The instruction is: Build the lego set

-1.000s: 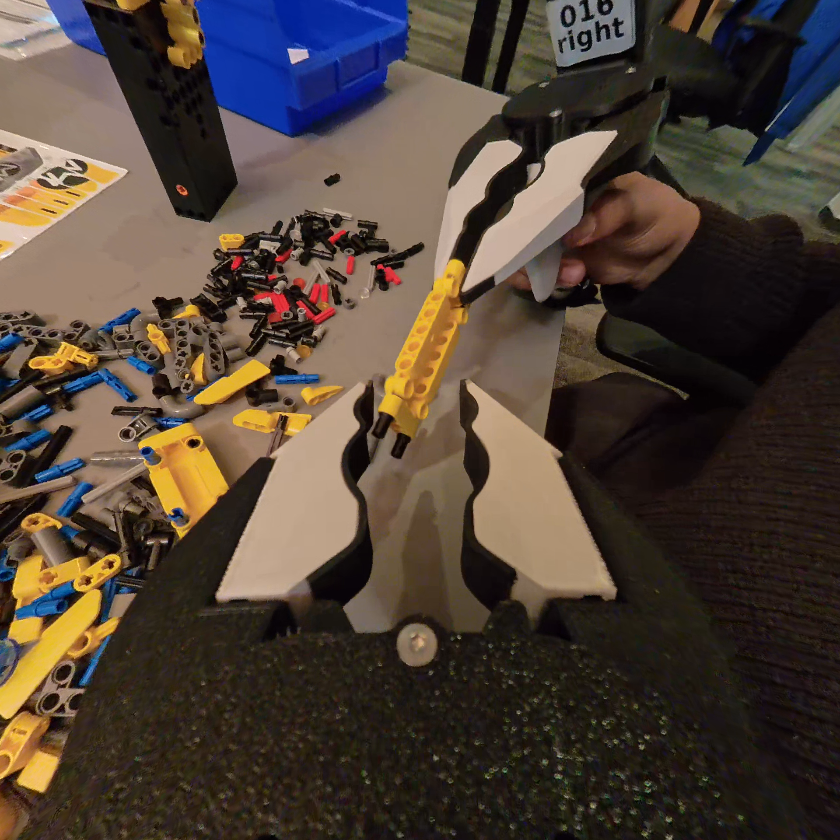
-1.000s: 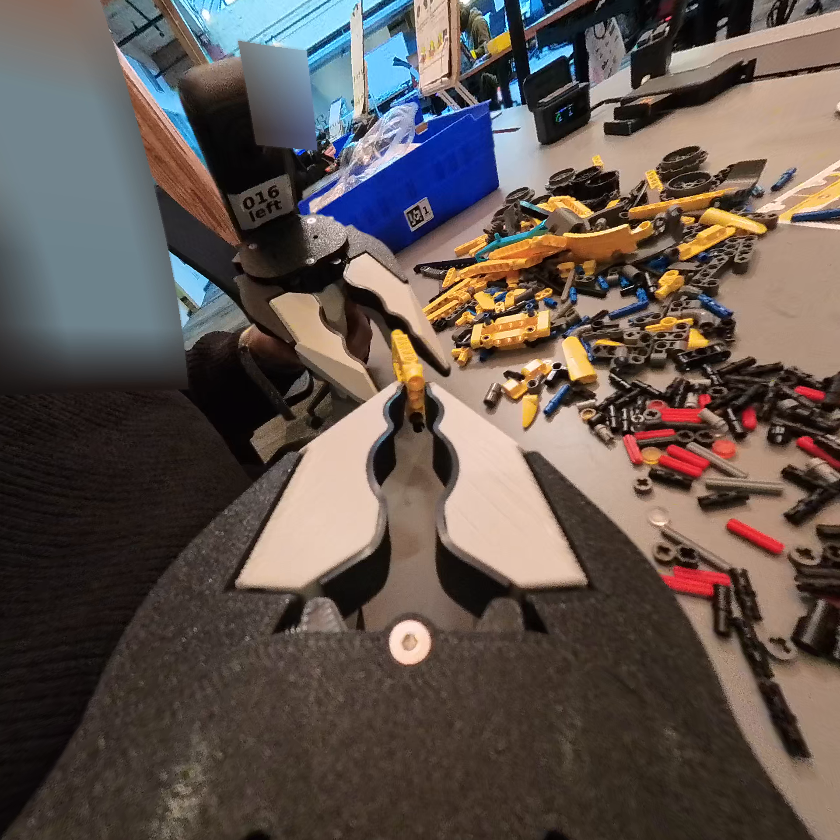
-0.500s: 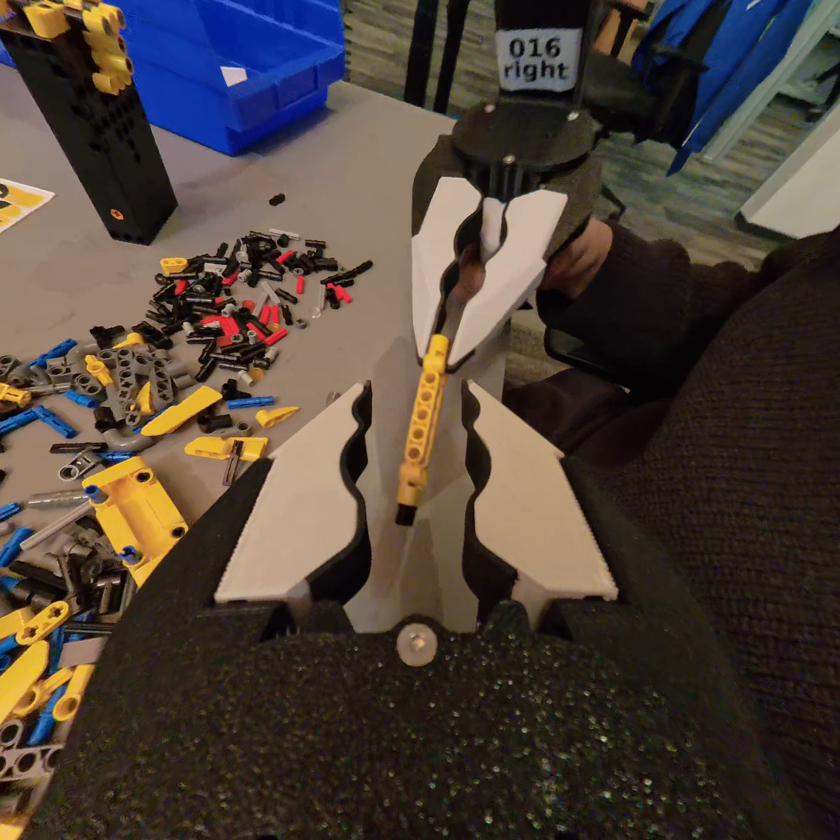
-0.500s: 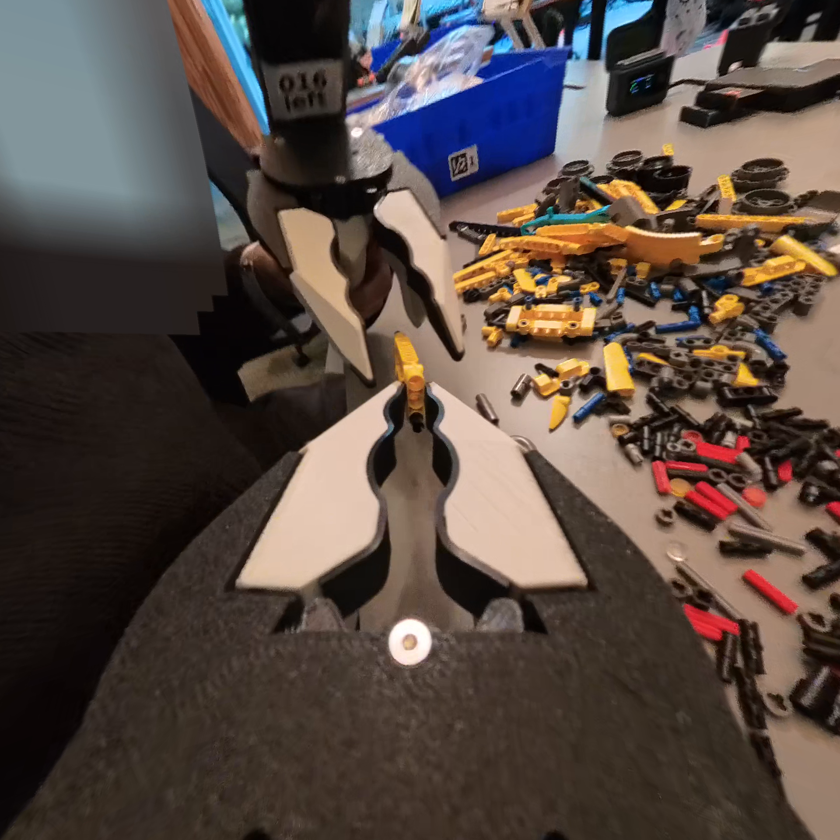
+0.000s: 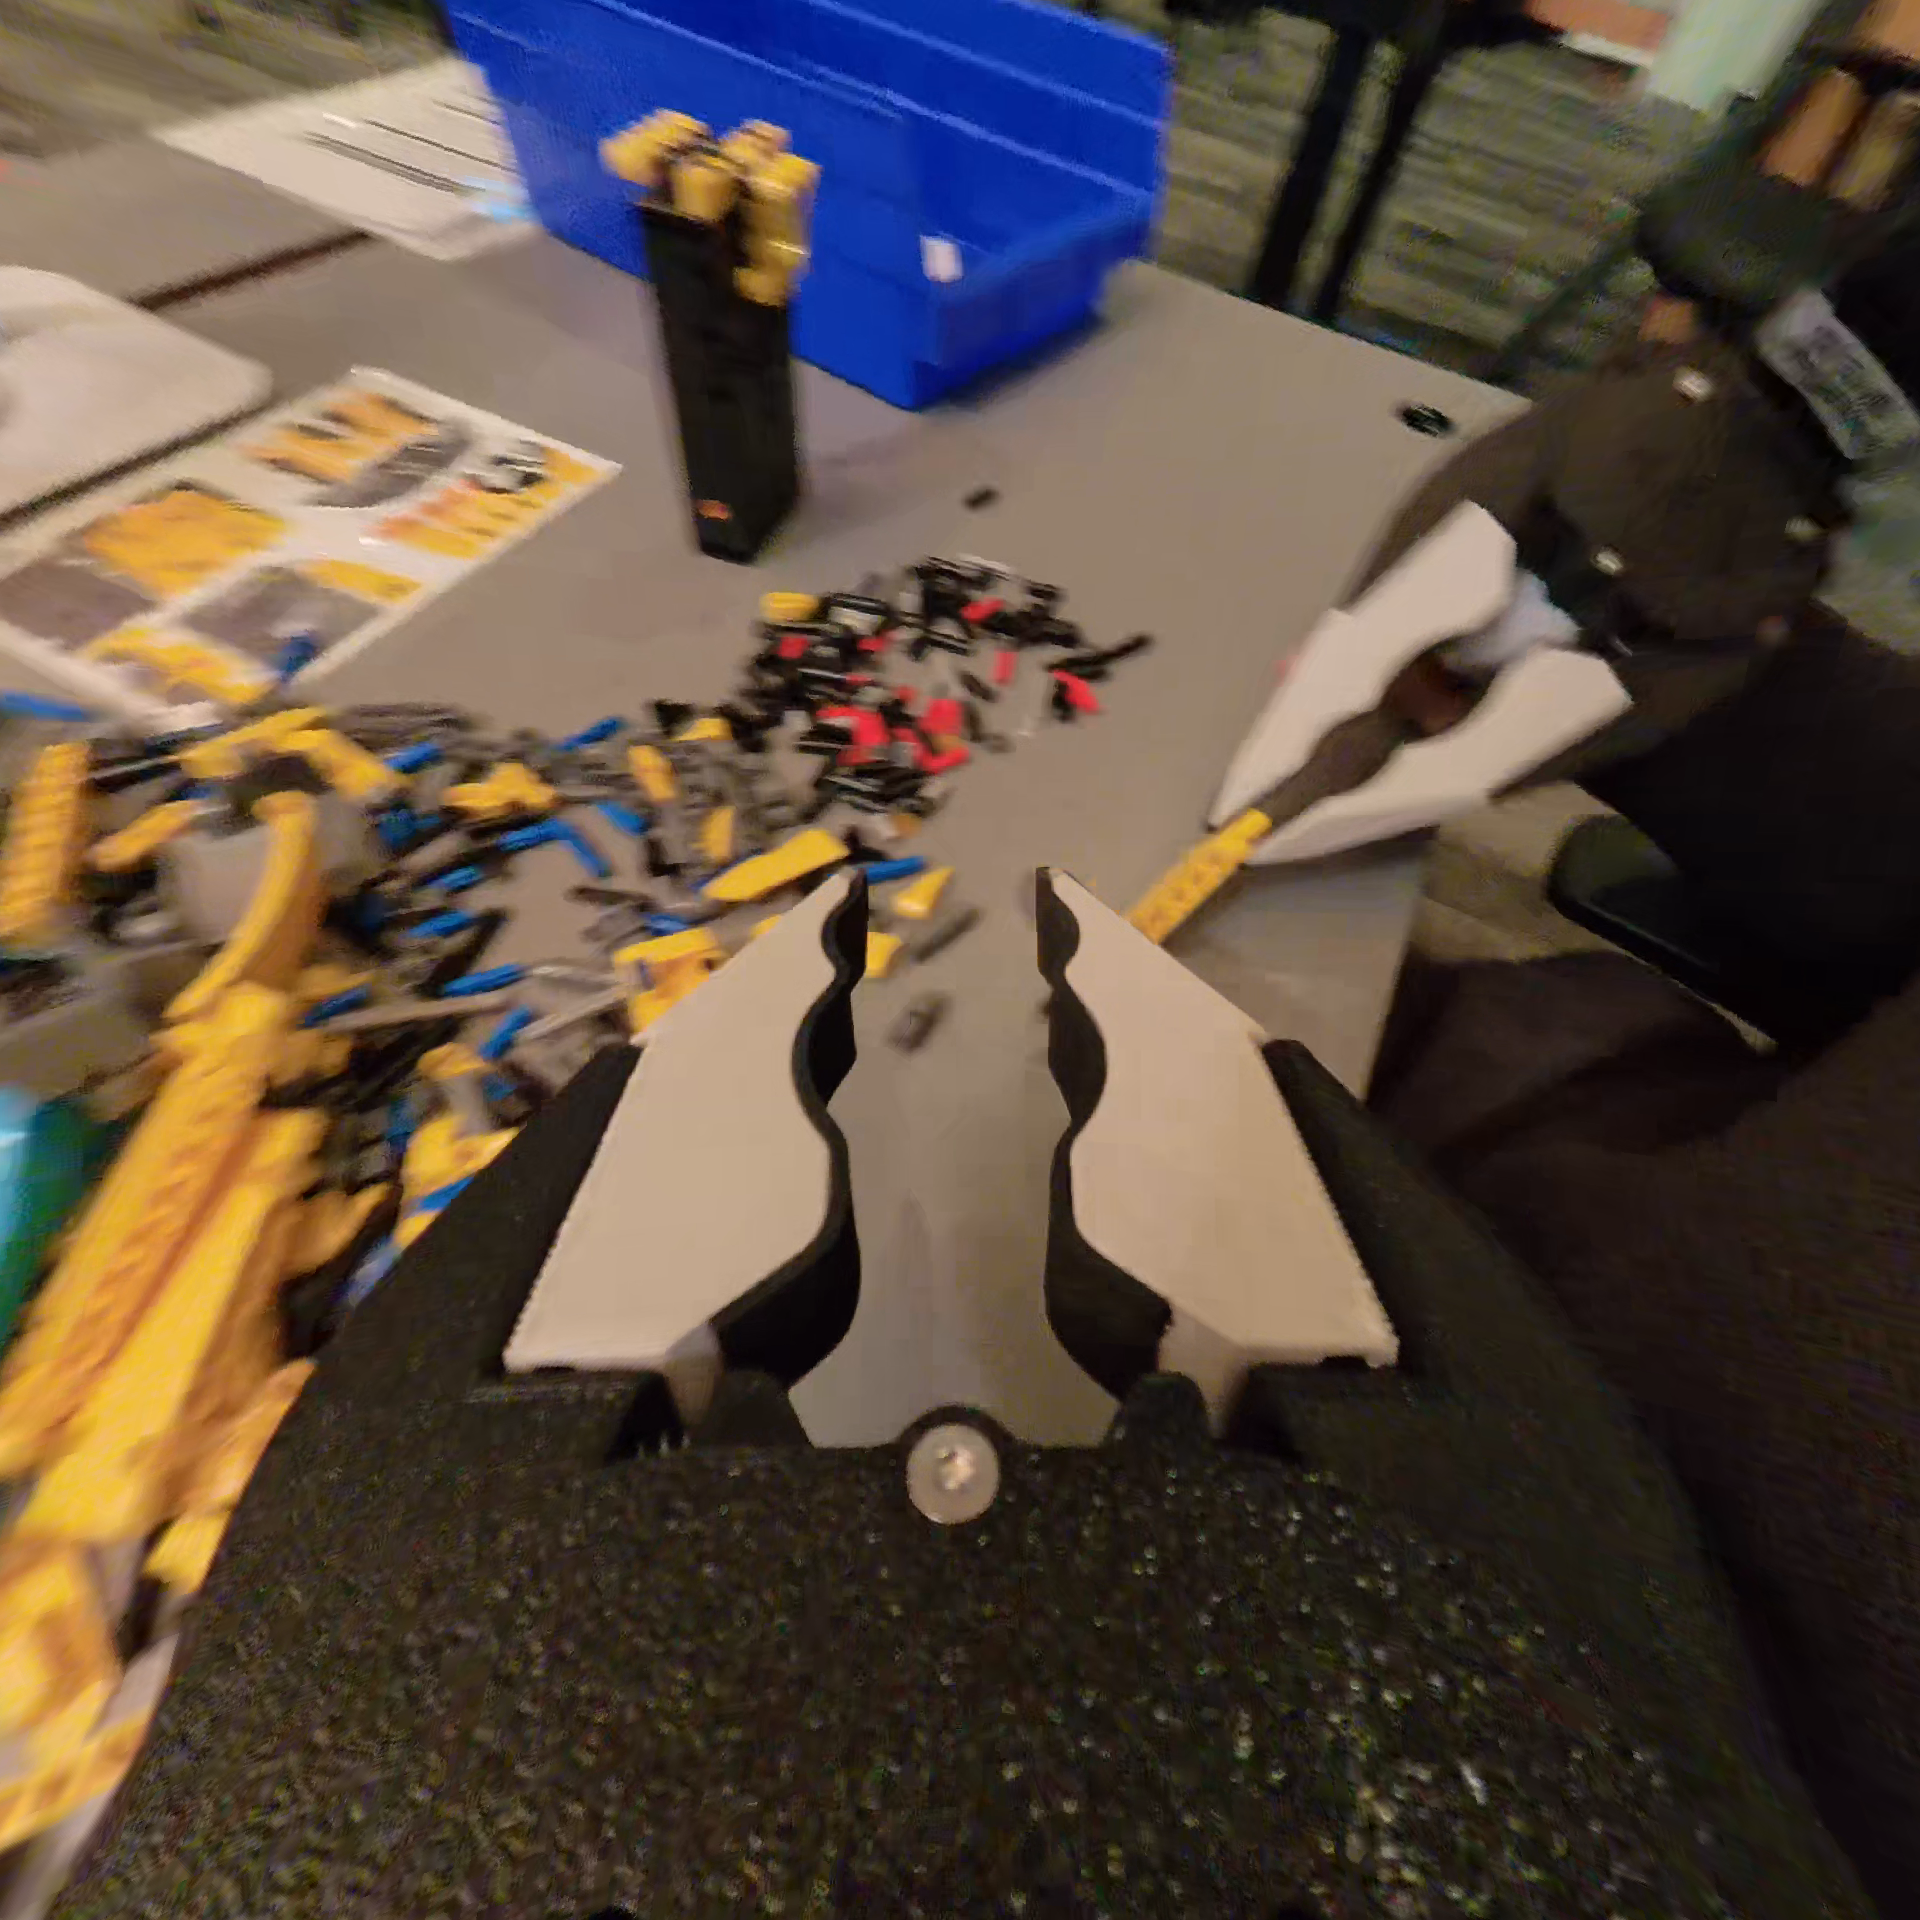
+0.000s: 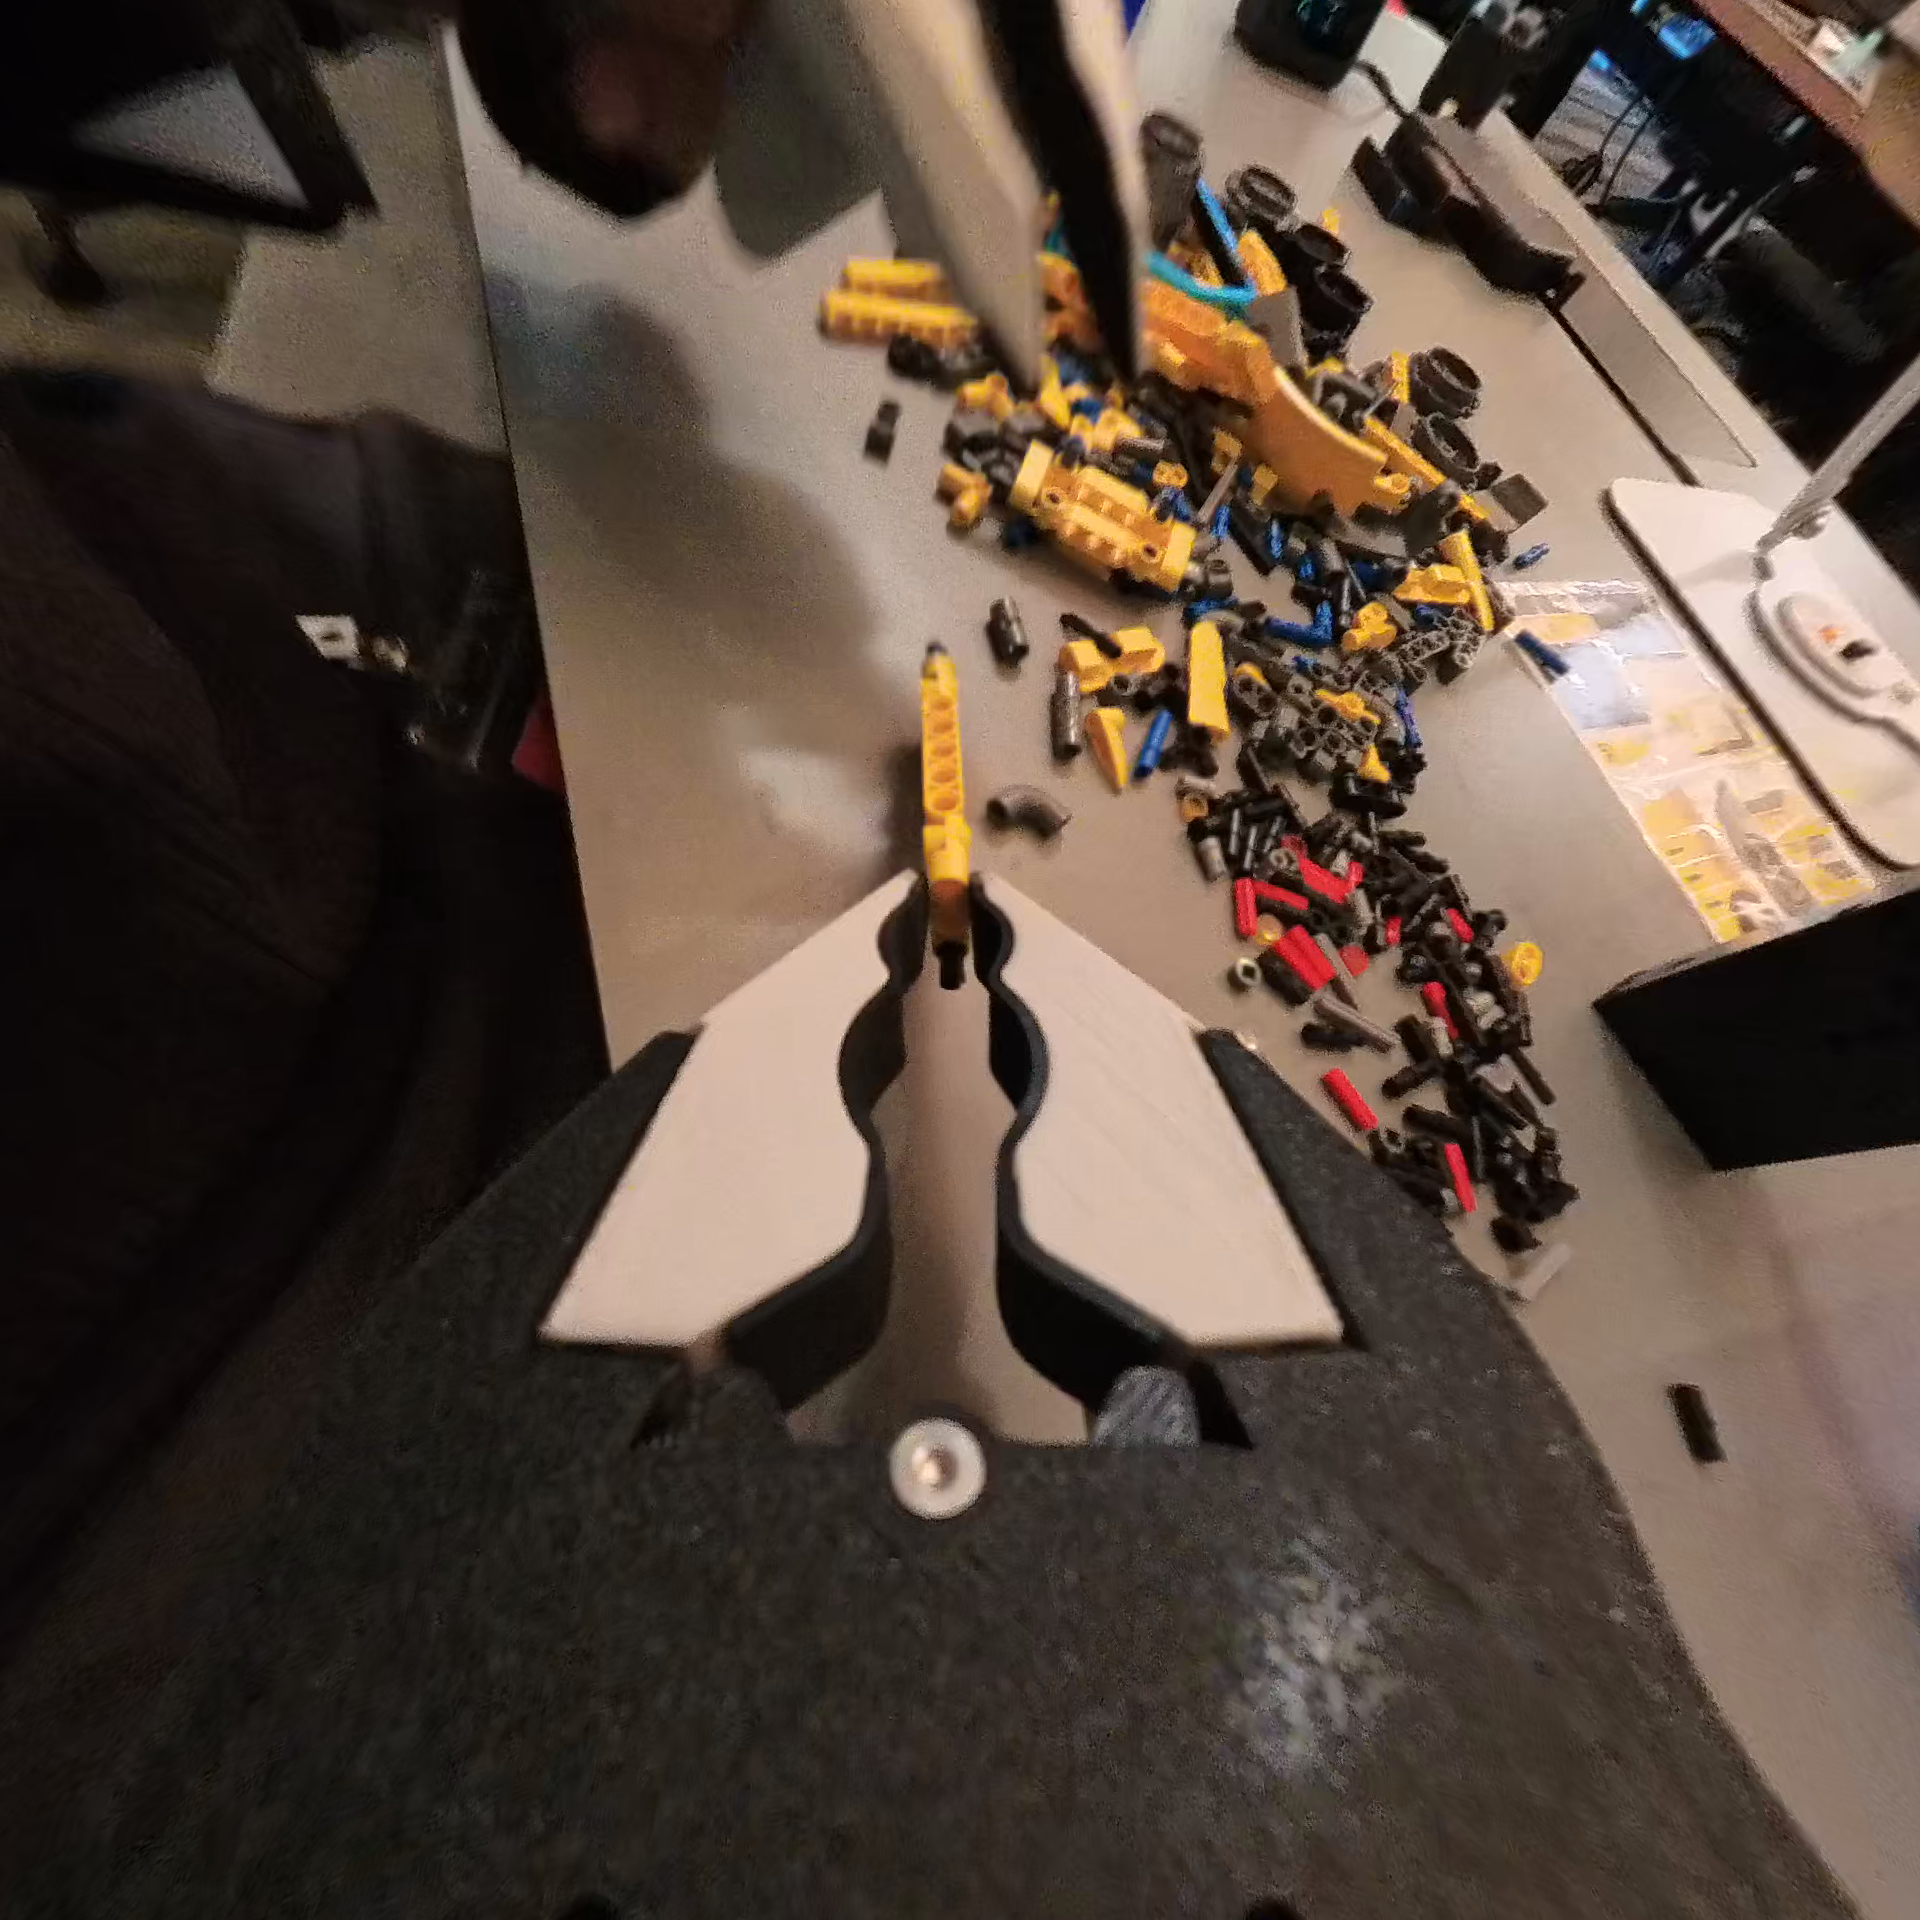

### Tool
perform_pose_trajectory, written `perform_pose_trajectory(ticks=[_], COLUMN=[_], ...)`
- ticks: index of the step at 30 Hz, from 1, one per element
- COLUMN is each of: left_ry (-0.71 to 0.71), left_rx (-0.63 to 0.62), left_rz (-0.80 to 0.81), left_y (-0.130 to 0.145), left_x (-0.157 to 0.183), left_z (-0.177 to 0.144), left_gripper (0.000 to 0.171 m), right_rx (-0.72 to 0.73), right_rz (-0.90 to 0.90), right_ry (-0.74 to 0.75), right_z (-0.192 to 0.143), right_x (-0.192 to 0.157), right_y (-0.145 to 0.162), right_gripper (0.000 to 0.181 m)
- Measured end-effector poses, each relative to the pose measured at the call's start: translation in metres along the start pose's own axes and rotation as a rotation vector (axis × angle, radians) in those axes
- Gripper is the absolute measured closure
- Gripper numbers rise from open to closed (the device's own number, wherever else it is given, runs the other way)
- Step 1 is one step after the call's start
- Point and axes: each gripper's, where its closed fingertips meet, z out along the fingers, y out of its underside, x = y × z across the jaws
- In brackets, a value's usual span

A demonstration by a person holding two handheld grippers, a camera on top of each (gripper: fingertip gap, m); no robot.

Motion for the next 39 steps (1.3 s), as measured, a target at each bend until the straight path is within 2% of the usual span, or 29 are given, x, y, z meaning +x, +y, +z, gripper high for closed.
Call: perform_pose_trajectory(ticks=[3, 6, 14, 18, 21, 25, 28, 37, 38, 39], left_ry=[-0.163, -0.233, -0.252, -0.264, -0.301, -0.356, -0.352, -0.358, -0.362, -0.369], left_rx=[0.019, 0.013, -0.117, -0.16, -0.191, -0.251, -0.239, -0.289, -0.304, -0.306], left_rz=[-0.021, -0.061, -0.029, -0.013, -0.002, -0.001, -0.008, 0.037, 0.043, 0.052], left_y=[0.004, 0.014, 0.043, 0.047, 0.047, 0.055, 0.054, 0.057, 0.059, 0.059], left_x=[-0.034, -0.052, -0.042, -0.04, -0.046, -0.058, -0.059, -0.064, -0.065, -0.066], left_z=[-0.019, -0.031, -0.01, 0.002, 0.008, 0.012, 0.011, 0.018, 0.019, 0.019], left_gripper=[0.138, 0.136, 0.126, 0.094, 0.094, 0.099, 0.129, 0.129, 0.131, 0.142], right_rx=[-0.117, -0.107, -0.098, -0.099, -0.03, 0.073, 0.087, 0.004, 0.008, 0.014], right_rz=[-0.068, -0.058, -0.018, 0.027, 0.08, 0.131, 0.142, 0.122, 0.121, 0.122], right_ry=[0.028, 0.025, 0.01, -0.004, -0.018, -0.013, 0.001, -0.005, -0.002, 0.001], right_z=[0.007, 0.007, 0.001, -0.005, -0.013, -0.024, -0.025, -0.015, -0.016, -0.016], right_x=[0.0, 0.002, 0.005, 0.009, 0.013, 0.02, 0.023, 0.021, 0.021, 0.022], right_y=[0.019, 0.017, 0.021, 0.026, 0.019, 0.007, 0.006, 0.015, 0.015, 0.014], right_gripper=[0.169, 0.165, 0.148, 0.141, 0.14, 0.14, 0.14, 0.14, 0.14, 0.14])
